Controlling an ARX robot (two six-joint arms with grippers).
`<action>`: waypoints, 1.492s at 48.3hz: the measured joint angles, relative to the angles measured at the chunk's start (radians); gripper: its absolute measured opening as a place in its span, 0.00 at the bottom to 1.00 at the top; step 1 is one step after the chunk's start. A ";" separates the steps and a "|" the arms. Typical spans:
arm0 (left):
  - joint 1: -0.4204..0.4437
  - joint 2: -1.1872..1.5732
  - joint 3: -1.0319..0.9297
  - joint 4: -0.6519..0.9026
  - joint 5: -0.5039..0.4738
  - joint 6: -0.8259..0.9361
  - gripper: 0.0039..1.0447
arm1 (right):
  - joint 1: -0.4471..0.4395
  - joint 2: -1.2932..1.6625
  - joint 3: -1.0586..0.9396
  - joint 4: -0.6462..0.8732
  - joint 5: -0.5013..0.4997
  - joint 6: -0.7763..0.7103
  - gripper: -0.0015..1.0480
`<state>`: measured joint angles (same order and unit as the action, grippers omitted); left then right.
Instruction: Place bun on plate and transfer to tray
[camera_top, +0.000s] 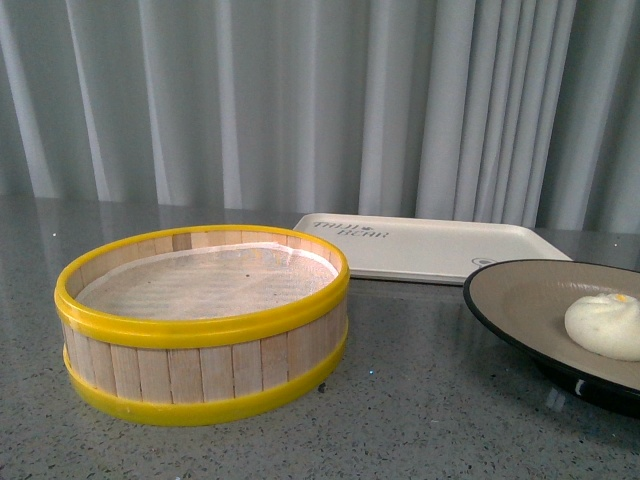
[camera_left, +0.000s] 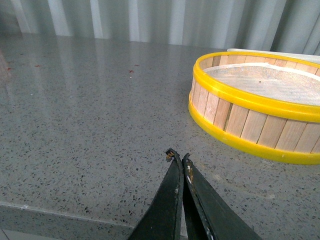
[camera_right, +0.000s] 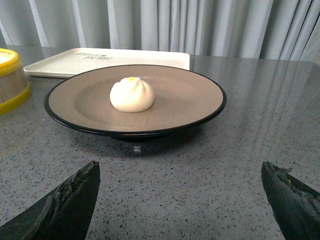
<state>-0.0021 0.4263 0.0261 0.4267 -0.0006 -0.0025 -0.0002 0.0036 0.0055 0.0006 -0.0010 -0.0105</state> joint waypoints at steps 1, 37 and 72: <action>0.000 -0.010 0.000 -0.010 0.000 0.000 0.04 | 0.000 0.000 0.000 0.000 0.000 0.000 0.92; 0.000 -0.357 0.000 -0.389 0.002 0.000 0.04 | 0.000 0.000 0.000 0.000 0.000 0.000 0.92; 0.000 -0.422 0.000 -0.426 0.000 -0.001 0.64 | 0.000 0.000 0.000 0.000 0.000 0.000 0.92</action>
<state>-0.0021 0.0040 0.0261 0.0006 -0.0002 -0.0032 -0.0002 0.0036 0.0059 0.0006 -0.0010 -0.0109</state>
